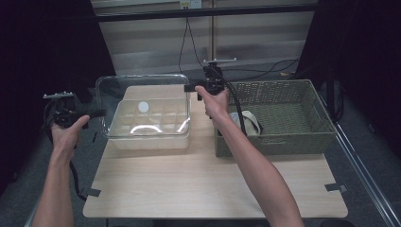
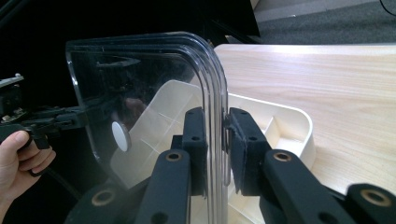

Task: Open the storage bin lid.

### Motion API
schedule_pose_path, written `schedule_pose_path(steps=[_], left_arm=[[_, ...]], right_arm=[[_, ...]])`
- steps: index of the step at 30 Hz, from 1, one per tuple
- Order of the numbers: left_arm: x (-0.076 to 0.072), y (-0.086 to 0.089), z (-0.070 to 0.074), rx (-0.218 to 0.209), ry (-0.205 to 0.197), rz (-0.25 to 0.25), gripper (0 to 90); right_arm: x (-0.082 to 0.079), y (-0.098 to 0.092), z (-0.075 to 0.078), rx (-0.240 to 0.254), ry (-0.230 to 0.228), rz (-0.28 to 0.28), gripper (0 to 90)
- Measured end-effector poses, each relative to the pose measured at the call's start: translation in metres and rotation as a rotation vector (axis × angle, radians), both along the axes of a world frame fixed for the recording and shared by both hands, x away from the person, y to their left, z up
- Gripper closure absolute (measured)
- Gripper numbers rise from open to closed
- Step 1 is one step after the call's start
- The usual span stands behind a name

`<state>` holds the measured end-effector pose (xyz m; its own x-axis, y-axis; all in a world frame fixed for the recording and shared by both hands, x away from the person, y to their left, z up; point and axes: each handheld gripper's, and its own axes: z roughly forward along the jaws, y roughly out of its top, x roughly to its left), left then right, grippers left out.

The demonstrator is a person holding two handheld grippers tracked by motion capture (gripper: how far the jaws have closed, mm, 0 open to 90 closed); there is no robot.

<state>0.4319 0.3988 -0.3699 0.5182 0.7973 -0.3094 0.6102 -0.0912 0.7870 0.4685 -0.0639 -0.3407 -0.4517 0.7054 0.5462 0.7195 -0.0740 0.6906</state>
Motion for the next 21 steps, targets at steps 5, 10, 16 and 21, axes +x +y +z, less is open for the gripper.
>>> schedule_pose_path(steps=[5, 10, 16, 21], left_arm=[[-0.008, -0.001, 0.001, 0.001, -0.021, -0.014, 69.9], [-0.014, 0.003, 0.0, 0.001, -0.03, -0.005, 70.0], [-0.025, 0.005, 0.005, 0.006, -0.029, 0.016, 70.3], [-0.032, 0.002, 0.002, 0.007, -0.036, 0.005, 70.6]], right_arm=[[-0.005, -0.001, 0.003, -0.002, -0.007, -0.01, 78.3], [-0.011, 0.0, 0.0, 0.021, -0.002, 0.005, 78.4], [-0.023, 0.002, -0.004, 0.026, -0.011, 0.022, 78.3], [-0.028, -0.001, -0.009, 0.019, 0.0, 0.025, 78.1]])
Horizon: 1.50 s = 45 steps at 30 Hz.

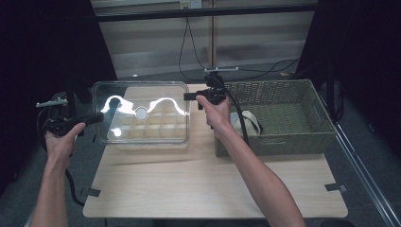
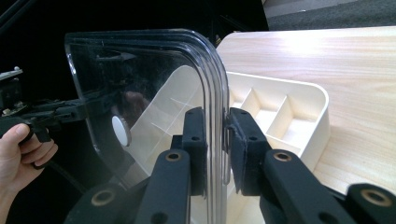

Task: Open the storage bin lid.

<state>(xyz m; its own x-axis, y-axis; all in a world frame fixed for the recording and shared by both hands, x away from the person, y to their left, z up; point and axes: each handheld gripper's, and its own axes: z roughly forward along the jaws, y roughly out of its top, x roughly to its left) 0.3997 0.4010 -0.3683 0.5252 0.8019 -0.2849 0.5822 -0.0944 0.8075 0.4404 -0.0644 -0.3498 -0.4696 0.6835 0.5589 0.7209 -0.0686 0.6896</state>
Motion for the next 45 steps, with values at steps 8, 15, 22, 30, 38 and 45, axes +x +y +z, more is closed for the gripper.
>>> schedule_pose_path(steps=[8, 15, 22, 30, 38, 45], left_arm=[[-0.019, 0.0, 0.002, 0.019, -0.004, -0.036, 71.2], [-0.034, -0.002, 0.003, 0.014, -0.023, -0.036, 72.0], [-0.047, -0.005, 0.001, 0.002, -0.051, -0.038, 71.6], [-0.058, -0.003, -0.011, -0.014, -0.044, -0.04, 71.8], [-0.071, 0.0, -0.012, -0.017, -0.041, -0.026, 72.3], [-0.08, -0.001, -0.019, -0.019, -0.031, -0.019, 72.3]], right_arm=[[-0.011, -0.001, -0.004, -0.008, -0.011, 0.002, 78.0], [-0.028, -0.005, -0.001, 0.0, -0.034, 0.015, 78.2], [-0.035, -0.009, -0.001, -0.008, -0.037, 0.019, 78.1], [-0.044, -0.011, -0.004, 0.005, -0.041, 0.036, 78.8], [-0.057, -0.009, -0.011, 0.008, -0.04, 0.061, 78.9], [-0.066, -0.008, -0.017, 0.003, -0.037, 0.062, 78.6]])
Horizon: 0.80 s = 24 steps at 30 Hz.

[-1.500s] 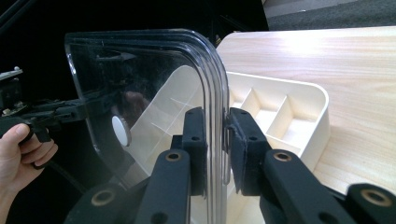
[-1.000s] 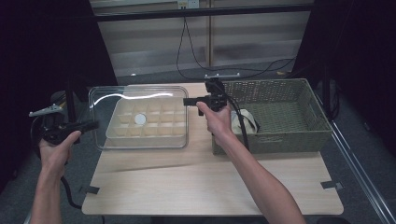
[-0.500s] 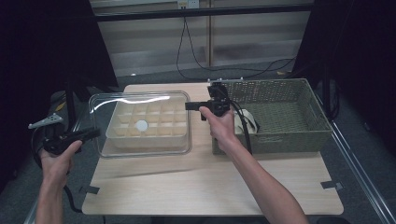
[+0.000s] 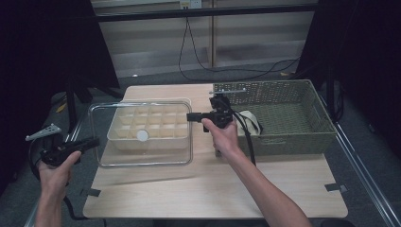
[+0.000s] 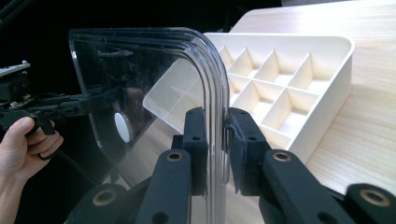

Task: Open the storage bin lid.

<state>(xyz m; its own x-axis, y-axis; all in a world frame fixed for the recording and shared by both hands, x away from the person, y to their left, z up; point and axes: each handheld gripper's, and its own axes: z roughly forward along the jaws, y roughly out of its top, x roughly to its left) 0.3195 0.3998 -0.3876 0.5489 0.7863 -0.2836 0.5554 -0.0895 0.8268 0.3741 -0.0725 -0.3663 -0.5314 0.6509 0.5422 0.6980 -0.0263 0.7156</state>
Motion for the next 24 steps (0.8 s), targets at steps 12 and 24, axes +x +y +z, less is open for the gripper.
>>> schedule_pose_path(steps=[12, 24], left_arm=[[-0.022, 0.0, -0.018, -0.002, 0.015, -0.017, 72.2], [-0.04, 0.006, -0.023, 0.001, 0.016, -0.012, 72.7]], right_arm=[[-0.013, 0.0, -0.012, -0.018, 0.019, 0.003, 78.4], [-0.03, 0.005, -0.025, -0.027, 0.047, 0.028, 78.2]])
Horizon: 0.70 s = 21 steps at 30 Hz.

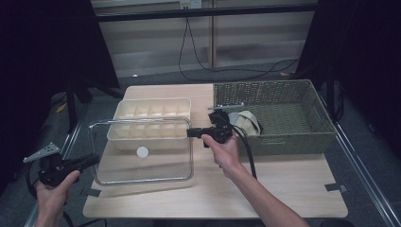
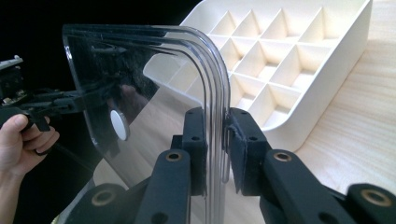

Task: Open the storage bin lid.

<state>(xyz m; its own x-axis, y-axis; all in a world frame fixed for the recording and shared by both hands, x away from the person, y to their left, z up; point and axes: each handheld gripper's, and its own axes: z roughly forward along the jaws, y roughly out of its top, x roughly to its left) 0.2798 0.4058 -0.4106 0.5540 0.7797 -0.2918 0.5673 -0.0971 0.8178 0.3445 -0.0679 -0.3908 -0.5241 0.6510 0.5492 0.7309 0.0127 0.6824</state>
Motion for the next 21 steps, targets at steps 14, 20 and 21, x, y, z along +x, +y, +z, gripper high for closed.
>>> schedule_pose_path(steps=[14, 20, 21], left_arm=[[-0.009, 0.003, -0.011, -0.02, 0.025, -0.008, 73.4], [-0.013, 0.006, -0.017, -0.025, 0.04, -0.003, 73.5], [-0.014, 0.008, -0.018, -0.04, 0.04, -0.008, 73.7]], right_arm=[[-0.016, -0.001, -0.004, -0.009, 0.002, 0.016, 78.3], [-0.02, 0.002, -0.014, -0.011, 0.028, 0.029, 78.2], [-0.021, 0.002, -0.015, -0.012, 0.031, 0.03, 78.1]])
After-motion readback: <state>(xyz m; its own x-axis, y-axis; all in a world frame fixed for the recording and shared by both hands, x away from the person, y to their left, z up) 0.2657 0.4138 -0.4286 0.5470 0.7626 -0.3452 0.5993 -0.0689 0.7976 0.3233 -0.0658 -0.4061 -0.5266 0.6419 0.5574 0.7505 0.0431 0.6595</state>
